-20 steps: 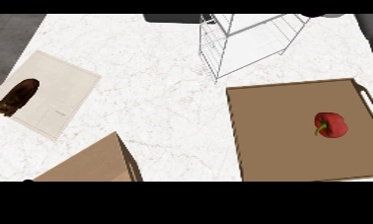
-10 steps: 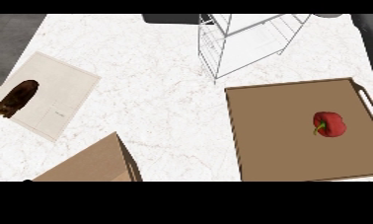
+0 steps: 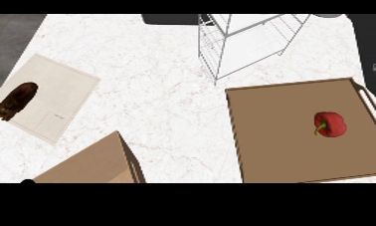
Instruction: Pick the eggplant from the tray and place it in the tiered shelf
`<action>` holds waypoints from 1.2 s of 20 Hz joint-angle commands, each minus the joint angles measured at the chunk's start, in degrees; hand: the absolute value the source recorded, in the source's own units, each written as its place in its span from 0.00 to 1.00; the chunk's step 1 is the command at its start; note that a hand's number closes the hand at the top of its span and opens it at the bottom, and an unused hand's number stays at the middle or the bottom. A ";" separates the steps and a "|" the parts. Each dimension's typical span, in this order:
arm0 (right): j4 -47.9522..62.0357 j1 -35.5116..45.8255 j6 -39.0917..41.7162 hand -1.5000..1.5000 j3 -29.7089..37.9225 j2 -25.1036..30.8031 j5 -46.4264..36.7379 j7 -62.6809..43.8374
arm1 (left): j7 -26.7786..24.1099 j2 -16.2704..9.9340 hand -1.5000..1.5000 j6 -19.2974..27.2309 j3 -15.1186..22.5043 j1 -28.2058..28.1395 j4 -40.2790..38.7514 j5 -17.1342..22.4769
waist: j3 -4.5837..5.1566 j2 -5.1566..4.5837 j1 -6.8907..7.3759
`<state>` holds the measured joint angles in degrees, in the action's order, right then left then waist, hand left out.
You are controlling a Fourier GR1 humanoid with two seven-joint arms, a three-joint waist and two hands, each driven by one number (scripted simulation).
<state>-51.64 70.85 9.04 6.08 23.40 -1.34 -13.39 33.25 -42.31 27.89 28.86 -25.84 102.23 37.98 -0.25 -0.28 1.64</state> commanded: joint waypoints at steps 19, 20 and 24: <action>13.29 1.83 -8.25 0.00 17.07 12.90 6.06 -1.91 | -9.28 3.21 0.50 -1.08 -8.71 10.67 3.99 -4.76 | 0.34 -0.14 -2.36; 13.69 2.50 -7.99 0.00 17.10 13.37 6.02 -2.01 | -8.49 3.88 0.50 -0.81 -8.22 11.38 4.82 -4.60 | 0.36 -0.31 -2.44; 15.67 1.12 -3.82 0.00 18.74 16.67 7.33 -0.22 | -8.58 3.03 0.50 -1.38 -8.33 10.66 4.51 -5.25 | 0.21 -0.56 -2.06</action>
